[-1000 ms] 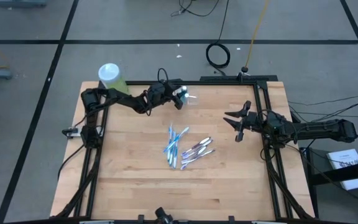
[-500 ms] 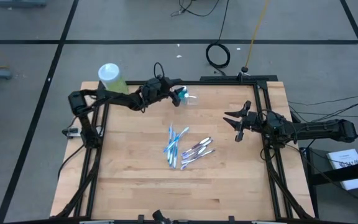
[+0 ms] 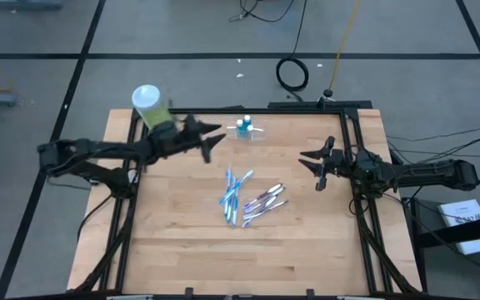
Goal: Pick & Place toothbrushing station
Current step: Put the purple toothbrush into the transparent organizer
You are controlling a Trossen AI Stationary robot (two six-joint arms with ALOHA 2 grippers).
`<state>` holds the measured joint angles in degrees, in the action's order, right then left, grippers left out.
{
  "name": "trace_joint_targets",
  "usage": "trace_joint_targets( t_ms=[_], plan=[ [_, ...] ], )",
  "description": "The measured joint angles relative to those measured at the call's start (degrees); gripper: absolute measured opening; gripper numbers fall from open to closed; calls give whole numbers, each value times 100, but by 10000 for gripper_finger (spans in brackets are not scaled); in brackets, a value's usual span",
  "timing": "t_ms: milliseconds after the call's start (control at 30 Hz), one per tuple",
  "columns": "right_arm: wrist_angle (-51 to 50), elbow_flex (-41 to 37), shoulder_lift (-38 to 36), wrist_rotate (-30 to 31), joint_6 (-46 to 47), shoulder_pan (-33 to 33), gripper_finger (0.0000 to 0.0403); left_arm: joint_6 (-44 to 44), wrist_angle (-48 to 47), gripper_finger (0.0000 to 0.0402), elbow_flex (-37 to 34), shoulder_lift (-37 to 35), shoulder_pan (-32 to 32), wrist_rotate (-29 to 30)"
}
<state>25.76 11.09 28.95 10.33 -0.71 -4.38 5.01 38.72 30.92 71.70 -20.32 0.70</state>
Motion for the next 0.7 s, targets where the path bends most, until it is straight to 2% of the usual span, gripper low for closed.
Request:
trace_joint_targets(
  t_ms=[100,200,333,467,700],
  plan=[
    [65,0,351,-456,274,5,100,8,189,196,-698,-665,238,40],
    [189,1,1019,-433,529,83,100,37,203,196,-1183,-1238,428,65],
    [320,275,2285,-456,849,309,100,59,208,196,-1580,-1825,513,98],
    [350,998,3655,-460,876,673,100,-8,210,196,-1679,-2055,507,104],
    [-57,2730,5816,-490,253,942,101,-21,191,196,-1679,-2018,507,190]
  ],
)
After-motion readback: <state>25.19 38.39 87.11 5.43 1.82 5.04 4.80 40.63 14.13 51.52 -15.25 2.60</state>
